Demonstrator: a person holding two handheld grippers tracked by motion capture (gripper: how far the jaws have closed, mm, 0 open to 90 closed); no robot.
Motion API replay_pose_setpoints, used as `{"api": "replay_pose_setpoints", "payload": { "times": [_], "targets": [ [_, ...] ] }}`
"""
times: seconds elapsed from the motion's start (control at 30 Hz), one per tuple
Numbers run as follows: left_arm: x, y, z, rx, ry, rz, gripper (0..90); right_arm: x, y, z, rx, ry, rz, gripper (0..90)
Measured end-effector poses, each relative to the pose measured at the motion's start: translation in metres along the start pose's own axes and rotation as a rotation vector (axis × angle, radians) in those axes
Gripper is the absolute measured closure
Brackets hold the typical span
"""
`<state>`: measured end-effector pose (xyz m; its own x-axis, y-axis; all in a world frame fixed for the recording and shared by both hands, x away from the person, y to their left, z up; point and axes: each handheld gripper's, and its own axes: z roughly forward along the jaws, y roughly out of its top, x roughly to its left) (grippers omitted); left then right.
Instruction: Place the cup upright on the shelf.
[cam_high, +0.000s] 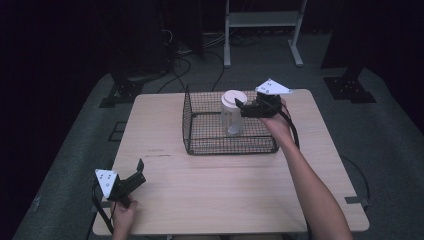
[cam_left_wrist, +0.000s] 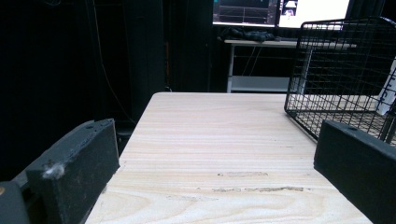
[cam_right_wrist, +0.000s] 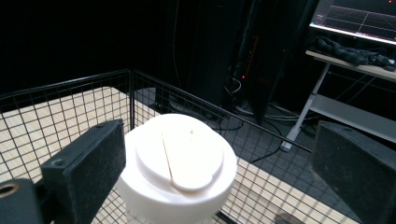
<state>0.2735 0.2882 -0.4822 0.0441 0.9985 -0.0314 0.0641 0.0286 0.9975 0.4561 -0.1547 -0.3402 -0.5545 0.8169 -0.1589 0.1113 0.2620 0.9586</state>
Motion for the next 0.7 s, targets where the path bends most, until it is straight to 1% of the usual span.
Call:
{"api": "replay_pose_setpoints", "payload": {
  "times": [0.23,0.33,0.7],
  "targets": [
    [0.000,0.000,0.000,0.000,-0.002,-0.001,0.0,-0.003,0.005,-0.015,0.000,-0.001,-0.014,2.9],
    [0.000,0.000,0.000,0.001,-0.001,-0.003,0.0,-0.005,0.005,-0.019,0.009,-0.001,-0.021,2.9],
    [0.000,0.000,0.000,0.001,0.001,-0.001,0.0,-0.007,-0.007,-0.037,0.021,0.008,-0.018,2.9]
  ]
}}
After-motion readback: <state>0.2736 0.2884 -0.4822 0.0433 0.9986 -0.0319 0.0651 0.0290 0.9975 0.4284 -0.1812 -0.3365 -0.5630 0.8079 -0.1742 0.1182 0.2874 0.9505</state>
